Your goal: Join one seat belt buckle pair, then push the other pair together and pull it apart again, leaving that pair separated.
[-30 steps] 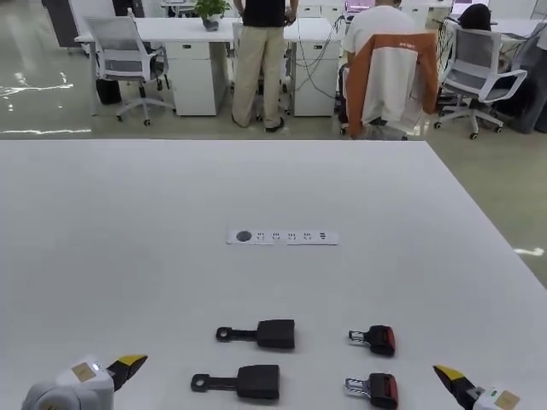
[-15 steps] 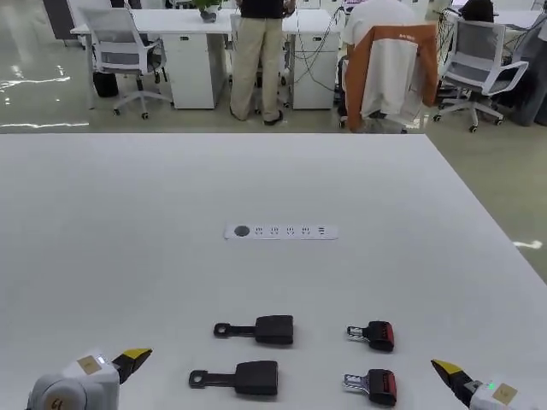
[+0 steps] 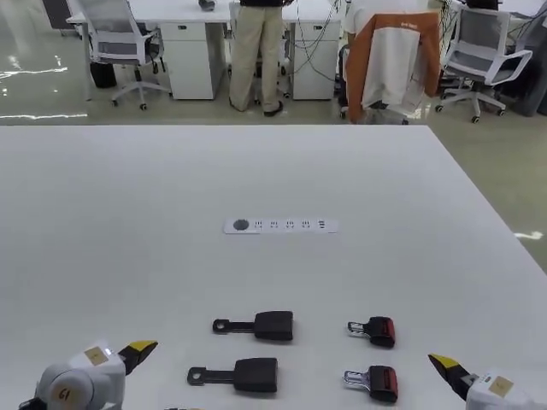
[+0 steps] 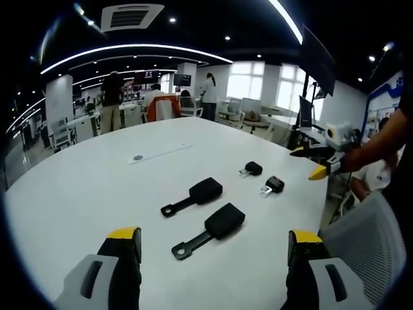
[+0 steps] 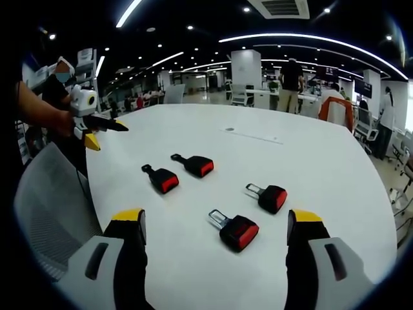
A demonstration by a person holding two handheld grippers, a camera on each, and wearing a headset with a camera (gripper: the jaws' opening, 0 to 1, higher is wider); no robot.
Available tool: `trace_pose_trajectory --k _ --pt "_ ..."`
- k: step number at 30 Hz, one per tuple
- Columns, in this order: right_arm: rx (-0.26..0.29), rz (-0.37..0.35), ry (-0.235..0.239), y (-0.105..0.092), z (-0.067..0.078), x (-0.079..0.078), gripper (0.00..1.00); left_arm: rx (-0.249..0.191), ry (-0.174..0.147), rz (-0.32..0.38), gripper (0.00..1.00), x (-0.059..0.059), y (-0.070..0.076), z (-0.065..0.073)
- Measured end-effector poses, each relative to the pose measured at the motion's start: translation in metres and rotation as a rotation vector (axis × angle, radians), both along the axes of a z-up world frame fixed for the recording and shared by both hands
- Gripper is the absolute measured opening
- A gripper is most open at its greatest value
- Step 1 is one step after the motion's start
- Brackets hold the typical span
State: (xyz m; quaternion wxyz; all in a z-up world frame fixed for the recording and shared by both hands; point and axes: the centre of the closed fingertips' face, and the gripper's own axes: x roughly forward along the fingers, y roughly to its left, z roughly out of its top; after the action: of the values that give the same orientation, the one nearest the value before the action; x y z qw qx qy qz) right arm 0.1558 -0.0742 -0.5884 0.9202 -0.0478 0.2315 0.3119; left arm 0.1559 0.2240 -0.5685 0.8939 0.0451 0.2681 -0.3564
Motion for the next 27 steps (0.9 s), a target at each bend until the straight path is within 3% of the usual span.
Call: trace_pose_trajectory --k 27 --pt "-0.001 0.036 0.077 0.007 -0.025 0.017 0.84 0.031 0.051 -0.072 0.92 0.021 -0.022 -0.02"
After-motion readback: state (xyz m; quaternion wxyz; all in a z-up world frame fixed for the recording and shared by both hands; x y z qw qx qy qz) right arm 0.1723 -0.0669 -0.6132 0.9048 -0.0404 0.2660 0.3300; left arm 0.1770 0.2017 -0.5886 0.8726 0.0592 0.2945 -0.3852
